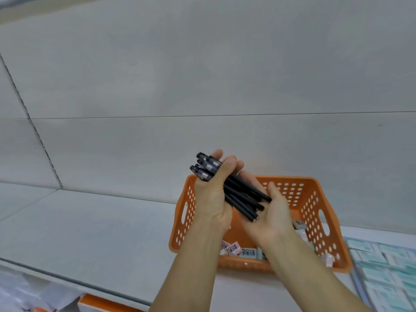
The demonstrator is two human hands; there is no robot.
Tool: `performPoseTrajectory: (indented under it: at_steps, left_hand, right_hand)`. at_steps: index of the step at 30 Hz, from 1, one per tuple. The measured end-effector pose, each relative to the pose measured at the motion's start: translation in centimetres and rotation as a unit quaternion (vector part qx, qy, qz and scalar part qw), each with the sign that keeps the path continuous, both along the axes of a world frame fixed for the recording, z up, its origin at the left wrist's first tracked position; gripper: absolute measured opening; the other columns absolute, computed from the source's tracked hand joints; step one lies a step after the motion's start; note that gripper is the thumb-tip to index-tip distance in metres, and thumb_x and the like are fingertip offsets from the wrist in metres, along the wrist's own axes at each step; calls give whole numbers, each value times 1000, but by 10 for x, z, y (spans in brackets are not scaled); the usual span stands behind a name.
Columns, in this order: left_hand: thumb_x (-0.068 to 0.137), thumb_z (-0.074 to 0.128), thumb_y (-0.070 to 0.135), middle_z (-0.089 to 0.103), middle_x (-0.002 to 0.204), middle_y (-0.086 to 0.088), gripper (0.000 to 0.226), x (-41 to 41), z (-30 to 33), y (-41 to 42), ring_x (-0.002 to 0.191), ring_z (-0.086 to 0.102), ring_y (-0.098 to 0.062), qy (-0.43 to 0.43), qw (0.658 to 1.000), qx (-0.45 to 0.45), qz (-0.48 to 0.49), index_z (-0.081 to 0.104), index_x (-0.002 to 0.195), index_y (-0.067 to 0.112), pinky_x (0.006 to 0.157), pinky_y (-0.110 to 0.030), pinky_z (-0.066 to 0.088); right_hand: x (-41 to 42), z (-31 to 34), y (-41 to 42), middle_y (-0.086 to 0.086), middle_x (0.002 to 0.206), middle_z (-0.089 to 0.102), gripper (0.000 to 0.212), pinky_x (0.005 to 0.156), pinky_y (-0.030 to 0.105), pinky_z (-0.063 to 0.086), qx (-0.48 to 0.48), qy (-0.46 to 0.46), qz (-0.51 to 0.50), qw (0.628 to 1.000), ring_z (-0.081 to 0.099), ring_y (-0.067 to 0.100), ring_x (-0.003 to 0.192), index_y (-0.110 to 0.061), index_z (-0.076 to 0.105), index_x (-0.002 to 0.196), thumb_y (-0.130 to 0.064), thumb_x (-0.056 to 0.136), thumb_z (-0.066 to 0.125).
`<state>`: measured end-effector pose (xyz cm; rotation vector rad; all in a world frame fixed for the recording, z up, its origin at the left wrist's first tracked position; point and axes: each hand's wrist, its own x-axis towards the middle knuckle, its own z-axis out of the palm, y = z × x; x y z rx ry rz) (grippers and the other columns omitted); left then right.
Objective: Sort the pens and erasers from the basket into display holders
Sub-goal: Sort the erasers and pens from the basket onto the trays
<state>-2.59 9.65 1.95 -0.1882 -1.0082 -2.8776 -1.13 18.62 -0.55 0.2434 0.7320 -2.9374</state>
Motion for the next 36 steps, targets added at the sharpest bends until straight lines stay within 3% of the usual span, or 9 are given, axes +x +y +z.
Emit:
performPoseTrajectory:
  at_steps: [7, 11, 19, 23, 27, 30, 31, 33, 36]
  left_hand:
    - [75, 76, 20, 64, 73, -7, 26, 0, -2, -11, 68, 65, -21, -29, 999, 3, -35, 62, 93, 7, 68, -35, 58]
    - [72, 78, 9, 67, 84, -11, 27, 1, -4, -14, 72, 67, -21, -5, 999, 0, -48, 62, 94, 8, 66, -34, 57]
    - [81, 72, 11, 69, 76, -10, 4, 1, -7, -24, 65, 67, -20, -19, 995, -90, -37, 68, 80, 12, 62, -32, 57]
    - [87, 68, 17, 75, 83, -9, 26, 7, -4, -19, 90, 72, -27, 35, 979, -202, -5, 75, 63, 25, 91, -43, 53]
    - [85, 70, 24, 76, 91, -8, 13, 22, -2, 2, 93, 72, -21, 36, 966, -254, -8, 76, 75, 18, 91, -39, 53]
    - [84, 72, 28, 77, 93, -3, 21, 36, 0, 28, 93, 72, -14, 32, 962, -270, -13, 76, 92, 10, 92, -36, 51]
    - [83, 73, 28, 77, 92, -3, 21, 40, 2, 37, 93, 72, -14, 30, 963, -266, -14, 76, 92, 9, 91, -35, 52]
    - [77, 77, 24, 76, 92, -9, 21, 46, 5, 53, 92, 72, -19, 36, 966, -255, -34, 76, 89, 7, 87, -35, 54]
    - [70, 79, 16, 74, 97, -12, 23, 53, 6, 76, 85, 72, -24, 61, 983, -141, -105, 74, 92, 16, 80, -37, 57]
  right_hand:
    - [6, 3, 1, 13, 115, 69, 31, 74, 38, 58, 44, 32, -13, 998, 71, 25, 96, -9, 67, 118, -20, 90, 57]
    - [10, 2, -10, 17, 117, 68, 46, 93, 44, 51, 25, 45, 2, 999, 66, 31, 108, -6, 65, 119, -39, 101, 37]
    - [23, -8, -11, 9, 115, 70, 52, 91, 42, 52, 218, 93, -20, 971, 67, 22, 107, -11, 67, 116, -46, 101, 33]
    - [42, 1, 11, 3, 104, 74, 23, 89, 42, 55, 483, 183, 68, 854, 70, 19, 99, -19, 70, 111, -29, 91, 63]
    - [45, 8, 22, 1, 73, 66, 20, 66, 43, 53, 676, 198, 22, 709, 63, 16, 67, -18, 66, 88, -17, 71, 76]
    - [46, 1, 28, -7, 84, 68, 41, 64, 41, 54, 808, 213, -101, 540, 65, 13, 73, -31, 51, 113, -24, 75, 64]
    - [50, -1, 33, -7, 88, 68, 47, 66, 41, 54, 813, 211, -136, 525, 66, 14, 76, -33, 45, 121, -26, 78, 62]
    - [63, -1, 49, -10, 82, 68, 38, 63, 34, 52, 779, 223, -160, 564, 64, 11, 71, -34, 49, 114, -23, 80, 61]
    - [86, 11, 89, -10, 52, 46, 23, 45, 22, 36, 676, 228, -54, 699, 42, 7, 44, -20, 47, 74, 1, 80, 55]
